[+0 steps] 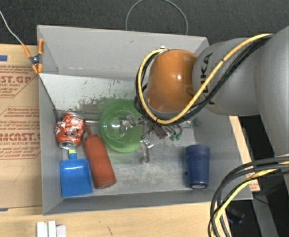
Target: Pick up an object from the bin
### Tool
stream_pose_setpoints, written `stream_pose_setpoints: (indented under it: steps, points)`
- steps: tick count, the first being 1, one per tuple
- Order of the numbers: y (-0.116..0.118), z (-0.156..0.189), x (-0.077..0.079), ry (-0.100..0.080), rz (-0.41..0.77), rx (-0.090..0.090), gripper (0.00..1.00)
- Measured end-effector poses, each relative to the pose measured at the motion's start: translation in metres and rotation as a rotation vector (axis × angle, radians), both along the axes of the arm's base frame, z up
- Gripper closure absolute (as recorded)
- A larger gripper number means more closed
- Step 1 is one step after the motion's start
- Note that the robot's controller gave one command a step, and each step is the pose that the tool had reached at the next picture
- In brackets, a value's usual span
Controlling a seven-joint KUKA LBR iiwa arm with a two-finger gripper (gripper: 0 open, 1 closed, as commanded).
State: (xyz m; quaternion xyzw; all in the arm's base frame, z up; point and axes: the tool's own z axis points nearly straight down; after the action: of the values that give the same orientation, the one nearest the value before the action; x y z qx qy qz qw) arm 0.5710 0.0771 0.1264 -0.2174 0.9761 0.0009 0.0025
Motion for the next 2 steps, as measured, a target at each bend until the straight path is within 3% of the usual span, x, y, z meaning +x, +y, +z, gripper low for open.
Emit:
stream_pose_setpoints:
  steps: [1, 2]
  points:
    - [-0.009, -0.059, 0.009, 0.008, 0.027, 0.002, 0.0]
    - [0.026, -0.056, 0.021, -0.001, -0.009, 0.002, 0.0]
